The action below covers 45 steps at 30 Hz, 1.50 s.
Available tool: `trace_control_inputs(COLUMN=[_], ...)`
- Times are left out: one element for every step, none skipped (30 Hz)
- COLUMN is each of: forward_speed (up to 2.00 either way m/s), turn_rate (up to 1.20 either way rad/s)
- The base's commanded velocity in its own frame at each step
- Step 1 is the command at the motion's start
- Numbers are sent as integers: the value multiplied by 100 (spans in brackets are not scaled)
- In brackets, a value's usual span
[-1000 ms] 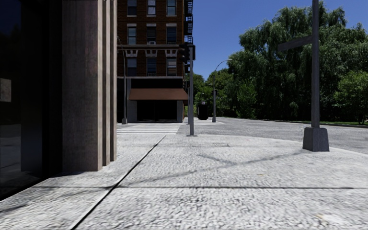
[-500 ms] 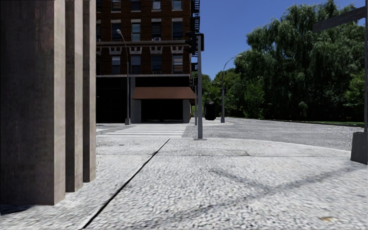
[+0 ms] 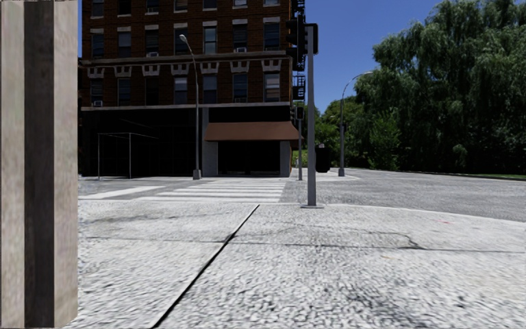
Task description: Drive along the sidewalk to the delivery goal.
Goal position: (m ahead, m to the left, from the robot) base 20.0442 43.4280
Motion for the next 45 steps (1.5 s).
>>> trace_control_inputs(forward_speed=[200, 200, 200, 200, 200, 200, 200, 200, 200, 200, 200, 200, 200, 200, 200, 200, 200, 200, 200, 200, 200, 200, 200, 200, 200, 200, 200, 200, 200, 200, 200, 200, 200, 200, 200, 200, 200, 200, 200, 200, 200, 200, 200, 200, 200], turn_rate=[44, 51, 53, 54, 54, 54, 44, 0, 0, 0, 0, 0, 0, 0, 0, 15, 15, 62, 73, 75, 75, 71, 54, 41, 41, 24, 11, 0, 0, 0, 0, 0, 0, 1, 13, 30, 30, 43, 51, 58, 58, 61, 66, 68, 68])
